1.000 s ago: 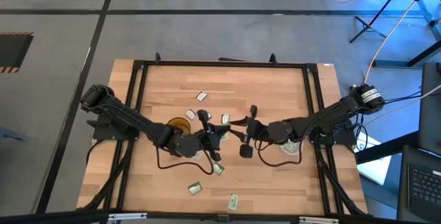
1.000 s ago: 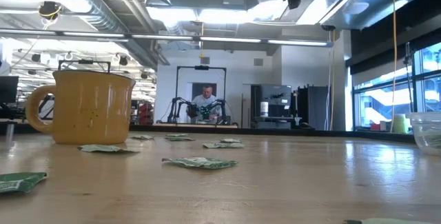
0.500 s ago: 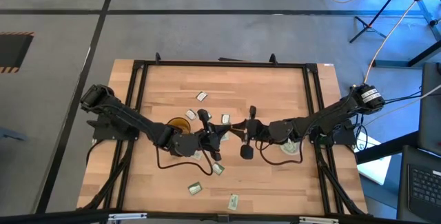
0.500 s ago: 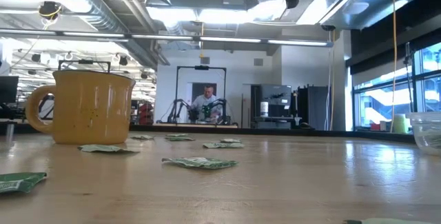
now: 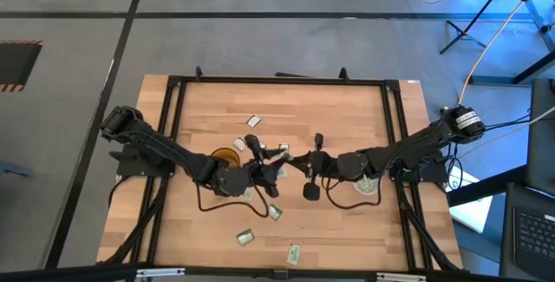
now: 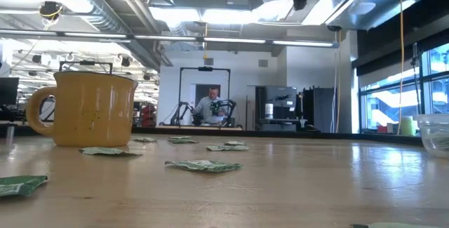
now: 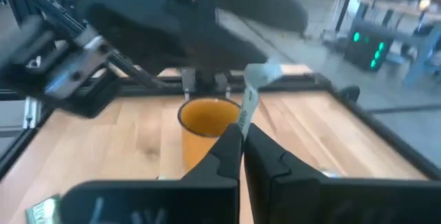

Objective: Pick and place Stevia / Truvia into bins
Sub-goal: Put the green stevia packet into the transparent container

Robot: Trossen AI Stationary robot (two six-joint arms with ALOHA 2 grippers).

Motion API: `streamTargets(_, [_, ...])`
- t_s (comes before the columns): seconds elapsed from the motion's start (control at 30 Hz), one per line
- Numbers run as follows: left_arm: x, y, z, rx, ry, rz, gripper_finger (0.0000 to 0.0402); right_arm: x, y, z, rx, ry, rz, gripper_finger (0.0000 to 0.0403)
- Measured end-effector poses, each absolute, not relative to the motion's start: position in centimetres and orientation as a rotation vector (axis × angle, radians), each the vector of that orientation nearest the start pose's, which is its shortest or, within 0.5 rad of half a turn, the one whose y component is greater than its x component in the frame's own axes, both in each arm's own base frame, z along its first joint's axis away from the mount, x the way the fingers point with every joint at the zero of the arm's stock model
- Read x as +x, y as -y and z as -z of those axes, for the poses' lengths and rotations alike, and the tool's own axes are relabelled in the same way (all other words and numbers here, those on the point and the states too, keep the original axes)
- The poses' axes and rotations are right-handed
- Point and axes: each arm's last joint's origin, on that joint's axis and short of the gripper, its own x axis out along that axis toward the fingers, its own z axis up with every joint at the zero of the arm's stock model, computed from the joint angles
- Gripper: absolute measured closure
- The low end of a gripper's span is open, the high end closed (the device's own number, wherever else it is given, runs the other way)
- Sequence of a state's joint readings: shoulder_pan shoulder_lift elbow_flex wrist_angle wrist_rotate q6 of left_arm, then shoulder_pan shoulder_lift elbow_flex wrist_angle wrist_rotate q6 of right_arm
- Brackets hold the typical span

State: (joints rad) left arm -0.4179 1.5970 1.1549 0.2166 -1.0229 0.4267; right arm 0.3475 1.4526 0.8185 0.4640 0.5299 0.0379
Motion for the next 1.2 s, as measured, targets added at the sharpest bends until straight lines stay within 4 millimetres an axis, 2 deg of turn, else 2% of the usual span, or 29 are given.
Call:
streamTargets(0.1, [32.7, 11.7, -30.0, 0.529, -0.332, -0.588, 0.0283, 28.8, -9.0, -25.7, 0.0, -0.22, 0.19, 0.0399])
streamTargets(0.23, [31.3, 10.5, -30.1, 0.393, -0.413, -0.456, 0.0278, 26.0, -8.1, -26.1, 0.113, -0.382, 0.234, 0.04])
streamTargets(0.37, [30.4, 8.0, -29.8, 0.228, -0.542, -0.349, 0.0285, 22.2, -6.9, -26.2, 0.316, -0.595, 0.282, 0.04])
streamTargets(0.5, [30.3, 5.3, -29.1, 0.124, -0.662, -0.349, 0.0297, 18.7, -6.2, -26.0, 0.53, -0.826, 0.318, 0.04])
streamTargets(0.63, [30.7, 3.0, -28.5, 0.05, -0.722, -0.35, 0.0305, 16.3, -6.0, -25.5, 0.679, -1.015, 0.389, 0.04])
streamTargets(0.73, [31.1, 2.0, -27.9, 0.005, -0.755, -0.305, 0.0309, 15.5, -6.1, -25.0, 0.74, -1.108, 0.463, 0.04])
streamTargets(0.87, [31.4, 1.5, -27.1, -0.047, -0.811, -0.214, 0.0309, 15.2, -6.7, -23.5, 0.786, -1.224, 0.47, 0.04])
streamTargets(1.2, [32.2, 2.5, -24.8, -0.059, -0.935, -0.059, 0.0309, 15.8, -7.4, -20.9, 0.74, -1.356, 0.558, 0.0394])
